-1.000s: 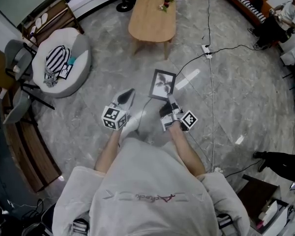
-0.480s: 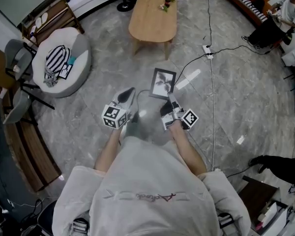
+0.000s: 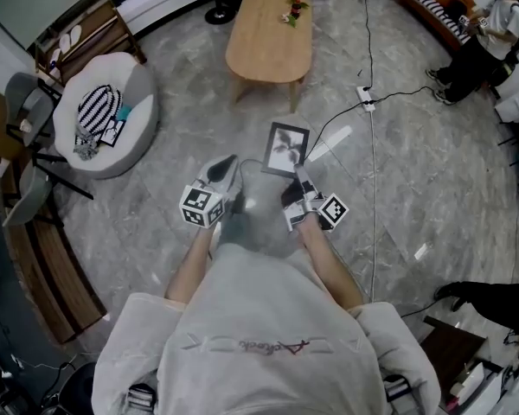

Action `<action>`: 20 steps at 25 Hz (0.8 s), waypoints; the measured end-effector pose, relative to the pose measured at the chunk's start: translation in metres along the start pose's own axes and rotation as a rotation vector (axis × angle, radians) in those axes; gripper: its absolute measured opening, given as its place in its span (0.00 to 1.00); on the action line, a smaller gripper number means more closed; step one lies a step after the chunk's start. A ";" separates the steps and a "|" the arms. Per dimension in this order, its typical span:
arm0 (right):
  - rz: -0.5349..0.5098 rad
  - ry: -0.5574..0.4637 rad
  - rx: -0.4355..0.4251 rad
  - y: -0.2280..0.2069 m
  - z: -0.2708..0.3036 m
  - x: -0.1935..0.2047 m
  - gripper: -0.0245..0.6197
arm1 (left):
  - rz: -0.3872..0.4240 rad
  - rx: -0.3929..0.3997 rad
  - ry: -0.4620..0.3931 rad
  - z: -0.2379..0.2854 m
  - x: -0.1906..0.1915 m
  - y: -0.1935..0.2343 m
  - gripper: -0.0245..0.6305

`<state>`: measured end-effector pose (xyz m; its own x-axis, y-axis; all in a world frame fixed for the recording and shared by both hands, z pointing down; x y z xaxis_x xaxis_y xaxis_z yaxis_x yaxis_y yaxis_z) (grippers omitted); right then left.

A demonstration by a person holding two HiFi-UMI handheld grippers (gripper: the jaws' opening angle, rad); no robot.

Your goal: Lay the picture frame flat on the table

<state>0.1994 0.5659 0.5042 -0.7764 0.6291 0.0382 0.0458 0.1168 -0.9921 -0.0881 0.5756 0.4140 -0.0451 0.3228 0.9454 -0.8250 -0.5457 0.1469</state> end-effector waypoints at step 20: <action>0.001 -0.056 0.009 -0.015 0.128 -0.057 0.15 | -0.002 0.039 0.017 0.095 -0.047 0.116 0.04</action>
<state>0.1627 0.4298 0.5018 -0.8106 0.5848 0.0307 0.0411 0.1090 -0.9932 -0.1285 0.4239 0.4139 -0.0530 0.3371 0.9400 -0.8027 -0.5743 0.1607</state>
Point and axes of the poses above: the fingertips, and each gripper's own axes: z forward along the fingers, y to its left, x out of its underside, the point moved 10 cm from there along -z, backward along the fingers, and after that the axes turned 8 degrees about y, right-handed, at the moved point
